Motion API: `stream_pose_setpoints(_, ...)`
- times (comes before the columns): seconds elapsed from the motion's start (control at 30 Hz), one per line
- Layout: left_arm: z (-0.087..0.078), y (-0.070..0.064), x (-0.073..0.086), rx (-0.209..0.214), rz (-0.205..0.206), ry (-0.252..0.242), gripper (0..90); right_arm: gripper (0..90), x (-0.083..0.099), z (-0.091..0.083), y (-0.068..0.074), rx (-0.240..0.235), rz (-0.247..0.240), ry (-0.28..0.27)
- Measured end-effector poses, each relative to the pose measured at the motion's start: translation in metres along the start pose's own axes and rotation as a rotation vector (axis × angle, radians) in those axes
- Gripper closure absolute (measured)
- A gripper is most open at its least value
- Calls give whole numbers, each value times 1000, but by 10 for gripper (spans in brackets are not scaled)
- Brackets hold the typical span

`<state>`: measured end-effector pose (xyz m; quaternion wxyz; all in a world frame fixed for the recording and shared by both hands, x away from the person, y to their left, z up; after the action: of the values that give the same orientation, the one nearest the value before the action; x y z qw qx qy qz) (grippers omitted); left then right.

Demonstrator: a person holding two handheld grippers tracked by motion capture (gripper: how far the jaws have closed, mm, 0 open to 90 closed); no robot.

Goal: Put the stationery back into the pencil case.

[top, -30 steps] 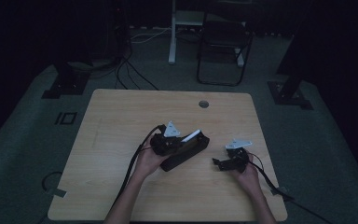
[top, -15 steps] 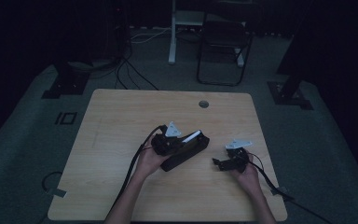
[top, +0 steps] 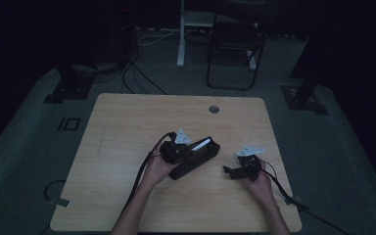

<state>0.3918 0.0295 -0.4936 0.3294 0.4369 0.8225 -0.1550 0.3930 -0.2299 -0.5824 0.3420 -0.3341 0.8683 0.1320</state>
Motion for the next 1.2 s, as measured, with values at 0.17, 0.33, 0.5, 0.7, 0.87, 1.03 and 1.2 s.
stream_pose_setpoints(0.17,1,0,0,-3,3,4,785,138,0,0,0,0,0,0)
stream_pose_setpoints(0.33,2,-1,1,-5,5,10,785,138,0,0,0,-1,1,1)
stream_pose_setpoints(0.5,4,-1,1,-9,7,18,785,138,0,0,0,-1,2,1)
stream_pose_setpoints(0.7,5,-1,1,-8,8,21,784,138,0,0,0,-1,4,1)
stream_pose_setpoints(0.87,6,-1,2,-1,7,22,774,138,0,0,0,-1,3,1)
stream_pose_setpoints(1.03,4,-2,0,2,4,15,697,138,0,0,0,-1,2,1)
stream_pose_setpoints(1.2,2,-1,0,-6,-3,10,635,138,0,0,0,-1,1,1)
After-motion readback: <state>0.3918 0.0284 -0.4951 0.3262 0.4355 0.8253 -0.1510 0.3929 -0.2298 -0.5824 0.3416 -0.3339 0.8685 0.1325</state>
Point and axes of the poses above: each handheld gripper's, and its own axes: z roughly forward along the jaws, x roughly out of its underside, y roughly to its left, the point moved 4 cm from there along z, roughly forward along the jaws, and after that the axes turned 4 degrees about y, right-handed, at the moved point
